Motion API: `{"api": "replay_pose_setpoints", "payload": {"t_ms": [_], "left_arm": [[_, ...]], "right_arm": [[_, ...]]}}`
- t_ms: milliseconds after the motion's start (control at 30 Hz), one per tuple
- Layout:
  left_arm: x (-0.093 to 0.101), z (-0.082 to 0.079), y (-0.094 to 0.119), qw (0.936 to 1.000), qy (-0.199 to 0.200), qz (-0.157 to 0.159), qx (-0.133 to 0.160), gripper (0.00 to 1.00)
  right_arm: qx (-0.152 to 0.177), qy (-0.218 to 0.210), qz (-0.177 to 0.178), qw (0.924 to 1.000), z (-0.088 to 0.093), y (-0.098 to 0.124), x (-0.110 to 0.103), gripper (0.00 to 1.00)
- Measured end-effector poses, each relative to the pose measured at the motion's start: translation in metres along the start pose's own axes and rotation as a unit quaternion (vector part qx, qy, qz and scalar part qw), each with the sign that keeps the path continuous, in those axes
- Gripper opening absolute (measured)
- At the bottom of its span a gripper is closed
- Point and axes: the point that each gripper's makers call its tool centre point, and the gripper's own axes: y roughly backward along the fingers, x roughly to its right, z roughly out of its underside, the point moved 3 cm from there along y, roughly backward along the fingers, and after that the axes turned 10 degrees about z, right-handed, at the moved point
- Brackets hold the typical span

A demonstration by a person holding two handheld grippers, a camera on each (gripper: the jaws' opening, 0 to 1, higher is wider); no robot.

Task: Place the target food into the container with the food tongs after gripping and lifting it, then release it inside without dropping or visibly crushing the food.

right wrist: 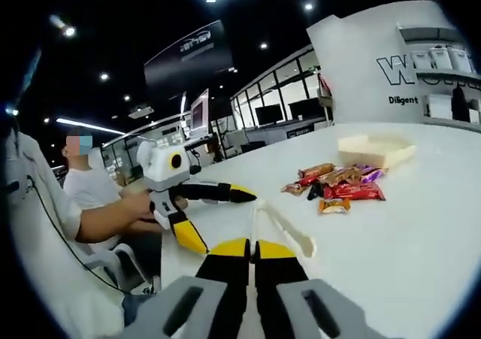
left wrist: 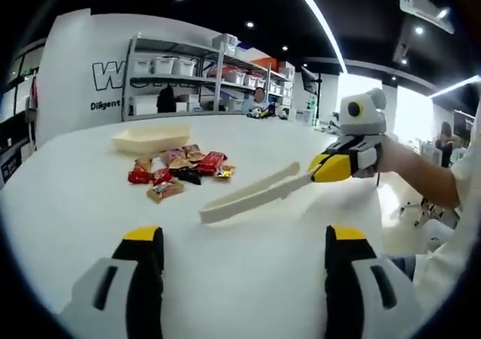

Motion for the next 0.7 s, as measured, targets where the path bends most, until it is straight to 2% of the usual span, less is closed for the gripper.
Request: {"api": "replay_pose_setpoints", "payload": {"t_ms": [133,300,367,400,433,500,700], "left_arm": [[0.009,-0.002,-0.01,0.9997,-0.007,0.022,-0.007,0.86],[0.014,-0.001,-0.012,0.9995,-0.016,0.024,-0.016,0.86],[0.015,-0.003,-0.01,0.9995,-0.014,0.025,-0.015,0.86],[0.016,-0.004,-0.01,0.9995,-0.014,0.025,-0.015,0.86],[0.016,-0.007,-0.009,0.9995,-0.015,0.024,-0.012,0.85],[0.015,-0.011,-0.007,0.9996,-0.02,0.022,-0.006,0.85],[0.011,-0.018,-0.004,0.9998,-0.017,0.012,0.005,0.85]], "right_arm": [[-0.001,-0.014,-0.003,0.9999,-0.002,-0.001,-0.001,0.0],[-0.026,-0.003,0.003,0.9997,0.002,-0.002,-0.002,0.0],[-0.046,0.025,0.004,0.9986,0.007,-0.002,-0.001,0.0],[-0.045,0.037,0.005,0.9983,0.006,-0.003,0.0,0.0],[-0.061,0.054,-0.001,0.9967,0.01,-0.003,-0.001,0.0],[-0.077,0.079,0.009,0.9938,0.014,-0.006,0.003,0.0],[-0.107,0.089,0.003,0.9903,0.027,-0.011,0.004,0.0]]}}
